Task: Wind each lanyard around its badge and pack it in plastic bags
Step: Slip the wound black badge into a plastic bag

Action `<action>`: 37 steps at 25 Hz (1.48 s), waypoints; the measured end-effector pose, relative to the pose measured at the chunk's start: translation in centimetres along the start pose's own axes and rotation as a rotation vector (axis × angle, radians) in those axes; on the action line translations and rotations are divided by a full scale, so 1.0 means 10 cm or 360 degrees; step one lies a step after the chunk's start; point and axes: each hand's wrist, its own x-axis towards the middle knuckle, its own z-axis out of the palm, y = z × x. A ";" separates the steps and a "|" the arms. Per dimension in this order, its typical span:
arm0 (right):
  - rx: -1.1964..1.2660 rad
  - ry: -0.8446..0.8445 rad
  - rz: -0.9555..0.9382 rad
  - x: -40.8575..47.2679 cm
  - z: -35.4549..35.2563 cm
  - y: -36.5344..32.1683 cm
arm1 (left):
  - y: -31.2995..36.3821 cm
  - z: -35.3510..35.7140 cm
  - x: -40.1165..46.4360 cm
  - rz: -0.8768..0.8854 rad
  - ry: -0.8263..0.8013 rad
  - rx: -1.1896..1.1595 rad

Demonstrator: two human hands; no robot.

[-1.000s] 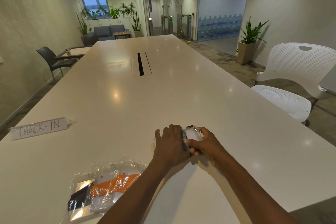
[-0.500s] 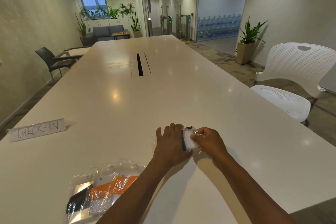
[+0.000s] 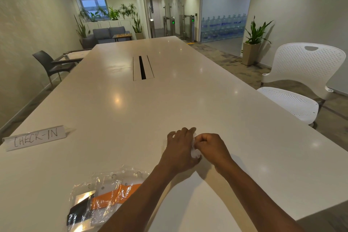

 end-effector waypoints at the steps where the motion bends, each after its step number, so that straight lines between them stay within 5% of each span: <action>1: -0.0003 -0.0030 -0.0010 -0.01 0.02 0.01 | 0.01 0.00 0.00 0.0029 0.0000 -0.0019; 8: -0.0209 0.0004 -0.0581 0.02 -0.19 -0.04 | -0.10 -0.20 0.01 0.0077 0.0038 -0.0366; 11: -0.0343 -0.0184 -0.0725 0.08 -0.33 -0.04 | -0.13 -0.31 0.04 0.0072 0.0006 -0.0669; 15: -0.0263 -0.0281 -0.0754 0.14 -0.39 -0.06 | -0.18 -0.37 0.05 0.0089 -0.0020 -0.1039; 21: -0.0134 -0.0021 -0.0782 0.14 -0.31 -0.06 | -0.21 -0.27 -0.03 -0.0395 0.0184 -0.1479; 31: 0.0127 0.0283 -0.0587 0.16 -0.25 -0.10 | -0.26 -0.25 -0.03 -0.0577 0.0469 -0.1630; 37: 0.0274 0.0390 -0.0455 0.18 -0.28 -0.06 | -0.28 -0.24 -0.04 -0.0714 0.0423 -0.1690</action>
